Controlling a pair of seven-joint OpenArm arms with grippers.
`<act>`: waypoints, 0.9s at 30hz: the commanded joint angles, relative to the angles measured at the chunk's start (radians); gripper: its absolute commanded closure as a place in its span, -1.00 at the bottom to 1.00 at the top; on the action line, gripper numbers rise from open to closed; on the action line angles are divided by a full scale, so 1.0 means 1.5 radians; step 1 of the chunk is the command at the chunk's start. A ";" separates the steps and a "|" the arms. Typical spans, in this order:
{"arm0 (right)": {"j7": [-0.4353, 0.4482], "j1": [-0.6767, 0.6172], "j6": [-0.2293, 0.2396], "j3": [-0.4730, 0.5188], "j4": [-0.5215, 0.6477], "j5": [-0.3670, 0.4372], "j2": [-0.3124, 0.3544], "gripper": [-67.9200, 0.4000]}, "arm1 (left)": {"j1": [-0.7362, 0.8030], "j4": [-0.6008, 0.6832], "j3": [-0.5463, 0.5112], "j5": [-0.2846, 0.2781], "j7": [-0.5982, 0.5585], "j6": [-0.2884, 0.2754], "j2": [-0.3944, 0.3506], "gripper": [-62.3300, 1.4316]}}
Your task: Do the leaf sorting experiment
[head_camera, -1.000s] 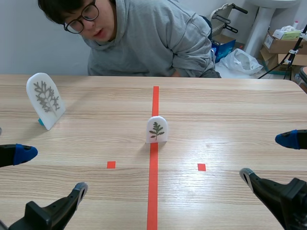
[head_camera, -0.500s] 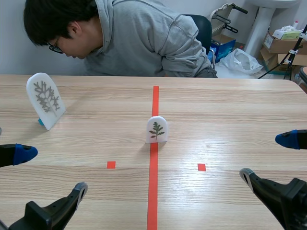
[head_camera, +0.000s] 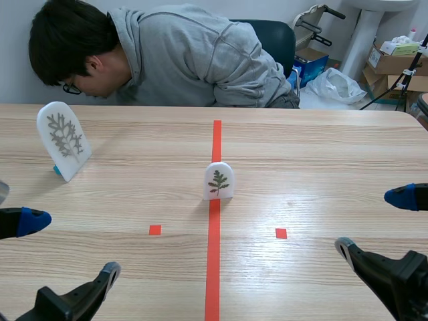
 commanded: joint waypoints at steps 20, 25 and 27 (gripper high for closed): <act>0.002 0.006 0.000 0.008 0.007 0.005 0.002 -0.70 | -0.103 -0.025 0.003 0.010 0.056 -0.049 -0.004 -1.00; 0.001 0.006 0.000 0.008 0.007 0.005 0.002 -0.70 | -0.229 -0.127 0.029 0.010 0.060 -0.136 -0.004 -1.00; 0.001 0.006 0.000 0.008 0.007 0.004 0.002 -0.70 | -0.289 -0.181 0.051 0.011 0.060 -0.164 -0.004 -1.00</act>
